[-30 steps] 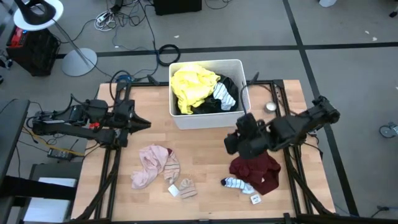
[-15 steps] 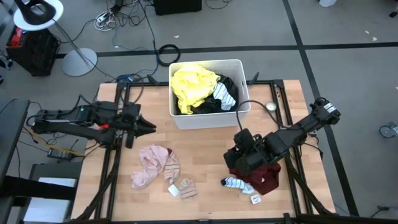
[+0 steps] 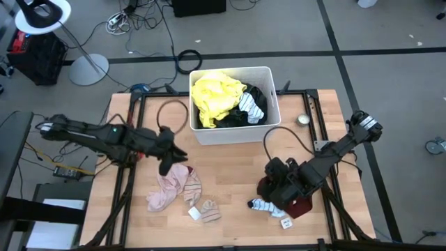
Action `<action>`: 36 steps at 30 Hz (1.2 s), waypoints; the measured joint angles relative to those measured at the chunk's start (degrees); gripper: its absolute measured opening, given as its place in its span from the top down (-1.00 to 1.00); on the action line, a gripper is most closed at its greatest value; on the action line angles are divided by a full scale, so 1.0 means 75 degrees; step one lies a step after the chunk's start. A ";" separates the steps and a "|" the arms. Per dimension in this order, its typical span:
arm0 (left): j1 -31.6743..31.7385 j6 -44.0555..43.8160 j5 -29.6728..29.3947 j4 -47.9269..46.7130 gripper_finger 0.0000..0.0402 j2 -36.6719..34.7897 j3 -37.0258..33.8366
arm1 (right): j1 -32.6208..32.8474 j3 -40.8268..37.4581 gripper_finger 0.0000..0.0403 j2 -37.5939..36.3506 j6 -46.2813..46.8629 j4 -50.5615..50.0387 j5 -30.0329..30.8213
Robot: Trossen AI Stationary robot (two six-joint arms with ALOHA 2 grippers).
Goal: Sort clothes
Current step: Put the white sock into the white laundry bin
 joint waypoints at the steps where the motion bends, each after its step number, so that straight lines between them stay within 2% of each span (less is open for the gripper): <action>1: -0.0193 -0.0188 -0.0119 0.0013 0.42 0.0093 0.0000 | 0.0036 -0.0125 0.04 -0.0006 -0.0095 0.0210 -0.0103; 7: -0.1226 -0.1114 -0.1037 0.0091 0.49 0.0612 0.0000 | 0.0126 -0.0854 0.05 -0.0010 -0.1155 0.1896 -0.1476; 13: -0.1803 -0.1756 -0.1512 0.0489 0.50 0.1046 0.0000 | 0.0073 -0.1594 0.11 -0.0007 -0.2442 0.3017 -0.2950; 19: -0.1973 -0.2165 -0.1542 0.0376 0.50 0.1644 0.0000 | 0.0041 -0.2072 0.18 -0.0005 -0.3708 0.3113 -0.3061; 24: -0.1998 -0.2380 -0.1540 0.0549 0.50 0.2038 0.0000 | -0.0109 -0.2591 0.20 -0.0003 -0.4318 0.3982 -0.3574; 36: -0.1998 -0.2558 -0.1635 0.0768 0.50 0.2090 0.0000 | -0.0333 -0.3450 0.21 0.0001 -0.5067 0.5524 -0.3580</action>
